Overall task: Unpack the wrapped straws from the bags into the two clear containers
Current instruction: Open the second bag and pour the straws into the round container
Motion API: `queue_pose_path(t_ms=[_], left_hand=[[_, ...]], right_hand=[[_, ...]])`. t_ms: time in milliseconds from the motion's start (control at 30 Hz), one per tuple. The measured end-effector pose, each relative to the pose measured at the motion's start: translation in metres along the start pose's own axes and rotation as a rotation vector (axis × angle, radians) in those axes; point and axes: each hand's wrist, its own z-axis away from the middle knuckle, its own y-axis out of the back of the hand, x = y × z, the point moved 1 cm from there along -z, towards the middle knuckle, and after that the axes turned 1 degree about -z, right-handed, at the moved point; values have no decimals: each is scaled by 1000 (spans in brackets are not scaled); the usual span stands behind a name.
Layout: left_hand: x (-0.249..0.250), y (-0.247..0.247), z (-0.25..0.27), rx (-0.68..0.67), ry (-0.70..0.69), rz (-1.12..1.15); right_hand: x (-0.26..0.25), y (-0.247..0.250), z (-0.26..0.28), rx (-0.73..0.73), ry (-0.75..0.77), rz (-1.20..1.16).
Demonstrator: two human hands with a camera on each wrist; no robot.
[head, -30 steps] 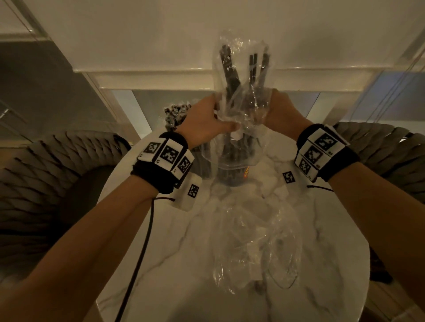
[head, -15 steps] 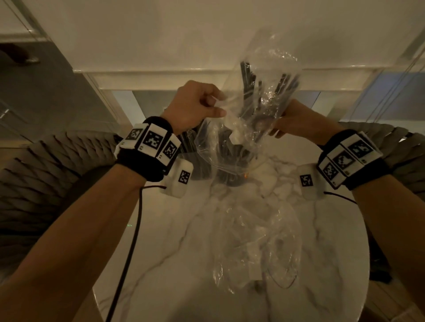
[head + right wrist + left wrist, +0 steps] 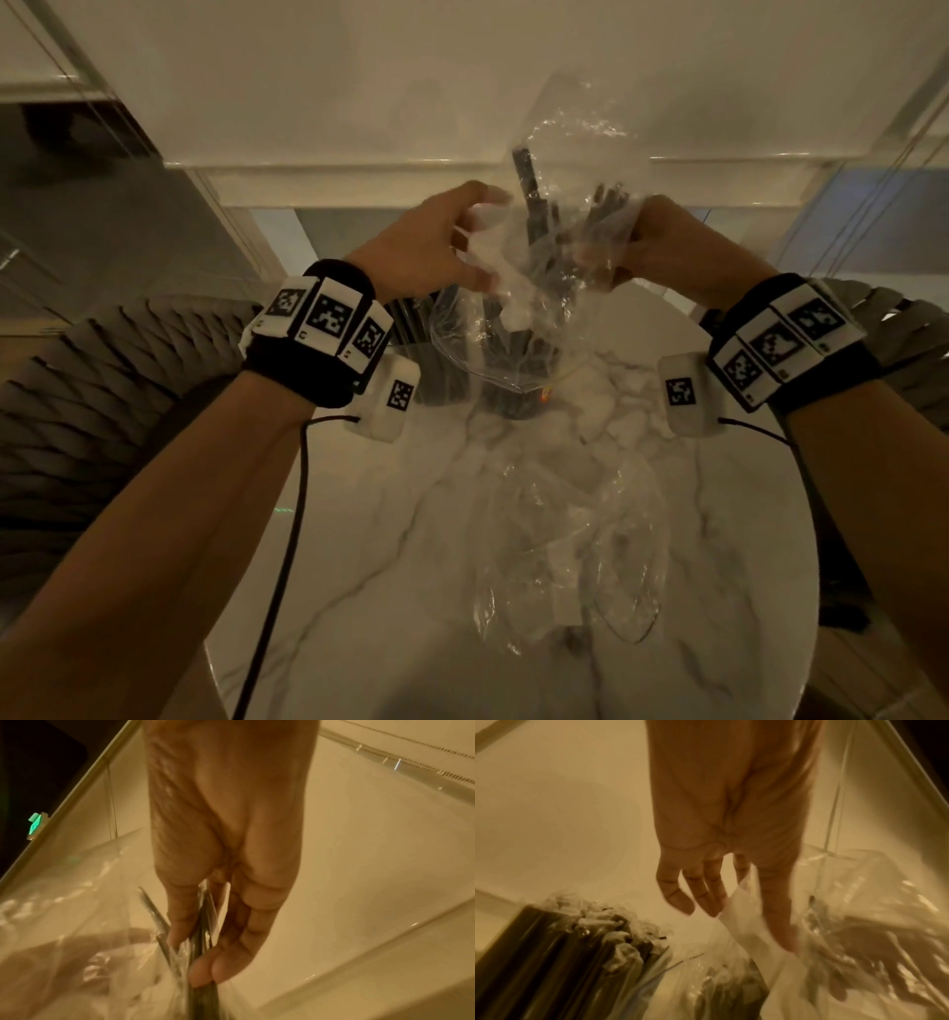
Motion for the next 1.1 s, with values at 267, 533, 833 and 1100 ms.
queue_pose_path(t_ms=[267,533,833,1100], left_hand=[[10,-4,0,163,-72,14],[11,18,4,158,-33,-90],[22,33,17,227,-73,38],[36,40,26,308,-172,172]], right_hand=[[-12,0,2,101,47,18],[-13,17,16,-92,-171,182],[-34,33,33,147,-51,273],[-53,32,46,250,-43,313]])
